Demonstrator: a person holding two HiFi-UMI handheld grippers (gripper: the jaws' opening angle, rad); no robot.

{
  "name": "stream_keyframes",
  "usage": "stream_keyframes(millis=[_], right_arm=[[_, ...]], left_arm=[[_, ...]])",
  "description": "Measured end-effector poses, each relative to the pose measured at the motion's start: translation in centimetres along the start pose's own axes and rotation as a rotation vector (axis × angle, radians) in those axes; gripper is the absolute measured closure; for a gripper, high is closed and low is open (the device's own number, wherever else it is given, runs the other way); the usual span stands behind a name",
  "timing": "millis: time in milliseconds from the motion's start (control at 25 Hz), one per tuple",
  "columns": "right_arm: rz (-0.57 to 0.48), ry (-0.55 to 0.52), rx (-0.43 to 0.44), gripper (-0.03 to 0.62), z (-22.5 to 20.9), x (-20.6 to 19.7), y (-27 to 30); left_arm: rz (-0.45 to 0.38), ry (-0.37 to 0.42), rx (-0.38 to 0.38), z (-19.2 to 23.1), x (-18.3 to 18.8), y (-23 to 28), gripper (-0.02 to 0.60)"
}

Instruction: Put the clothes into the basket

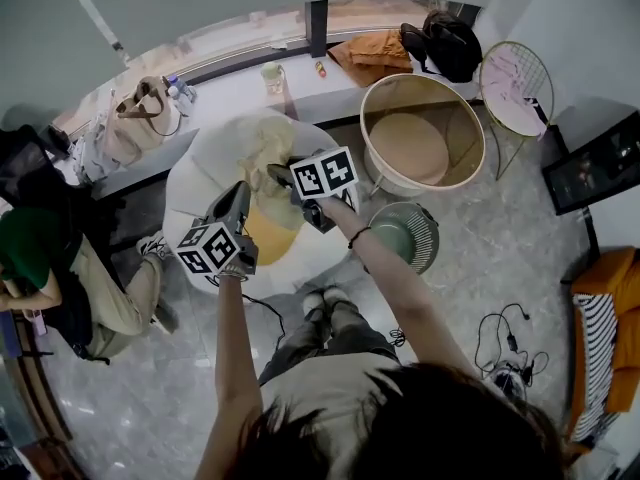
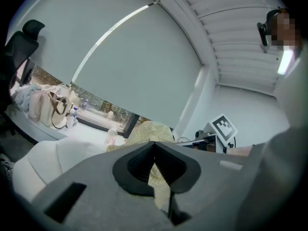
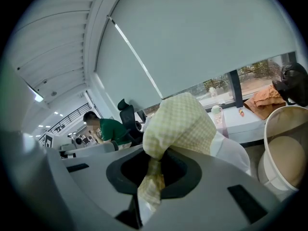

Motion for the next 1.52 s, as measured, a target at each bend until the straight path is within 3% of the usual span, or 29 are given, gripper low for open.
stream_keyframes(millis=[400,720,1520], right_arm=[[-0.076,0.073,-0.13,0.543,-3.2,-1.5,-4.6],[-0.113,0.103,-0.169,0.543,-4.6,-1.9,-8.1],[-0.162,0.171,-0.293,0.543,-10.2,-6.8,-21.7]], left_arm=[[0.09,0.033,-0.128,-2.9,-2.0,3.1,0.571],[0.113,0.045,-0.181,-5.8,-2.7,5.1,0.571],[0.214,0.065,-0.322,-18.1,-9.4,10.5,0.571]])
Point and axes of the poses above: the fingertips, and each gripper's own axes: y forward along the fingers, z to its left, x out of its top, the point moved 4 cm from there along -y, backward along the fingers, and after that the axes turned 3 degrees about -y, right-handed, at the moved point
